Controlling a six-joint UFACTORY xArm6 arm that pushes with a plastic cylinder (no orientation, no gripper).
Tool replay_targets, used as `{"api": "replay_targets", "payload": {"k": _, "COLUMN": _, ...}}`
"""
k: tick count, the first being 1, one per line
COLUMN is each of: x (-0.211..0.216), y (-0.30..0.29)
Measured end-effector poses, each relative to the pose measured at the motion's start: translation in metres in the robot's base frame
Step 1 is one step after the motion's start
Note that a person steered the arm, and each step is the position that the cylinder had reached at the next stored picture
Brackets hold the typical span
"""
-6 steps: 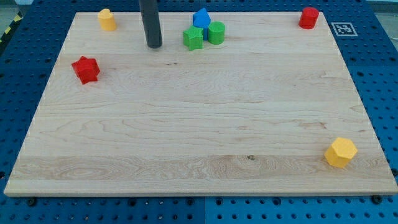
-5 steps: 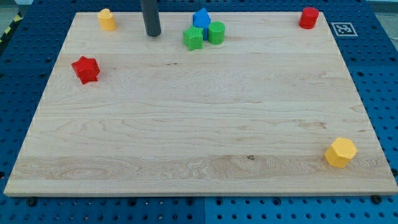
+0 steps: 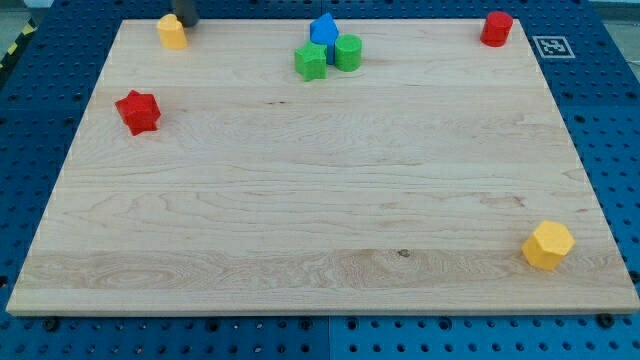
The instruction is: Move the yellow heart slightly down
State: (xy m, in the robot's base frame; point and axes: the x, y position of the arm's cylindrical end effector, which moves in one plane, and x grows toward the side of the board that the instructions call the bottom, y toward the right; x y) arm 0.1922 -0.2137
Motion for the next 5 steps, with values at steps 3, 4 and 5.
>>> {"api": "replay_targets", "payload": {"k": 3, "x": 0.005, "y": -0.013}}
{"api": "replay_targets", "payload": {"k": 4, "x": 0.012, "y": -0.013}}
{"api": "replay_targets", "payload": {"k": 5, "x": 0.02, "y": -0.013}}
